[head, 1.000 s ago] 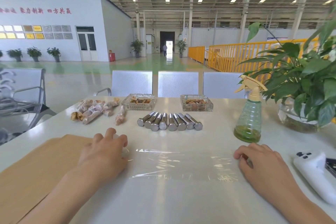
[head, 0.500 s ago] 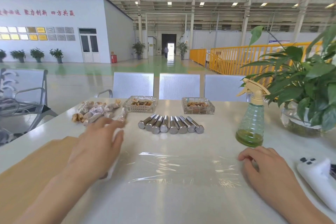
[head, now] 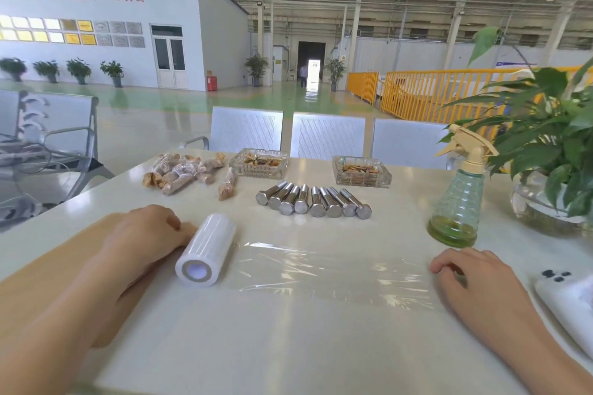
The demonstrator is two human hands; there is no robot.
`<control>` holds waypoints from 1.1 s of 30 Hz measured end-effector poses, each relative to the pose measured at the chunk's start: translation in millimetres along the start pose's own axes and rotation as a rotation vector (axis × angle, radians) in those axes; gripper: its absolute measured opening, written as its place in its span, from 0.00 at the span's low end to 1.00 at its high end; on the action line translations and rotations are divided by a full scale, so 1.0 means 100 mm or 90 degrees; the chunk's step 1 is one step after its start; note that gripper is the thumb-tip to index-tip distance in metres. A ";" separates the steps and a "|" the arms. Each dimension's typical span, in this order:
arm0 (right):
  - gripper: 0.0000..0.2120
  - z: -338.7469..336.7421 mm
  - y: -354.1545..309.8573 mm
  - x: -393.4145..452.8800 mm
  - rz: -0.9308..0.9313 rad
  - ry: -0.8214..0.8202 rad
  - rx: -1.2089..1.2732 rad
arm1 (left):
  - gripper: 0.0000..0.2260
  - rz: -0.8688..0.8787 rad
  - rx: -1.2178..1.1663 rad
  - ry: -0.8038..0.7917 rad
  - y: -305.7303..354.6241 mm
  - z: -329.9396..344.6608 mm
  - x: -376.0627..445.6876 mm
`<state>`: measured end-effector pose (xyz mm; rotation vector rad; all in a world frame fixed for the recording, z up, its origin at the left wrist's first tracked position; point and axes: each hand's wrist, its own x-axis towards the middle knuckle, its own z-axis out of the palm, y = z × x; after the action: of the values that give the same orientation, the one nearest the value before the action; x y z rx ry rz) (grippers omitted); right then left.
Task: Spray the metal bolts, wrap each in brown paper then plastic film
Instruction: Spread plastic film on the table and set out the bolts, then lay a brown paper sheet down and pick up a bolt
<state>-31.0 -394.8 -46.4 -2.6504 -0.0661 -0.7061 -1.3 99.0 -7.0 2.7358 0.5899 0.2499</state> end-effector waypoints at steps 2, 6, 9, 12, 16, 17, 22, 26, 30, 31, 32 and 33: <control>0.15 0.00 0.01 0.00 0.003 0.004 0.006 | 0.17 -0.018 -0.099 -0.014 -0.01 -0.02 -0.01; 0.14 0.00 0.01 0.00 0.000 0.000 0.002 | 0.16 -0.071 -0.169 0.031 -0.04 -0.06 -0.02; 0.14 0.00 0.01 0.00 -0.005 0.008 0.007 | 0.15 -0.081 -0.136 0.115 0.00 -0.13 -0.08; 0.15 0.00 0.01 0.00 -0.010 0.019 0.004 | 0.17 0.006 -0.167 0.226 0.24 -0.27 -0.22; 0.15 -0.01 -0.02 0.01 -0.009 0.034 0.002 | 0.15 0.211 -0.299 0.295 0.94 -0.53 -0.59; 0.15 -0.01 -0.03 0.00 -0.010 0.037 0.006 | 0.14 0.252 -0.321 0.272 1.14 -0.56 -0.71; 0.15 -0.07 -0.09 -0.02 -0.022 0.021 0.029 | 0.12 0.414 -0.239 0.047 1.97 -0.04 -1.25; 0.12 -0.10 -0.12 -0.05 -0.066 -0.025 0.008 | 0.12 0.429 -0.148 -0.094 2.17 0.42 -1.52; 0.10 -0.09 -0.13 -0.05 -0.079 -0.053 -0.029 | 0.19 0.453 -0.157 -0.193 2.11 0.47 -1.56; 0.09 -0.09 -0.12 -0.05 -0.070 -0.049 -0.029 | 0.18 0.460 -0.161 -0.202 2.08 0.42 -1.51; 0.08 -0.09 -0.12 -0.04 -0.056 -0.045 -0.028 | 0.14 0.465 -0.145 -0.205 2.04 0.36 -1.43; 0.09 -0.10 -0.11 -0.04 -0.041 -0.043 -0.027 | 0.11 0.465 -0.102 -0.208 2.00 0.30 -1.35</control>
<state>-40.8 -388.1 -36.7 -2.7238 -0.1582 -0.6449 -42.1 -138.7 22.3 2.6323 -0.5075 0.0078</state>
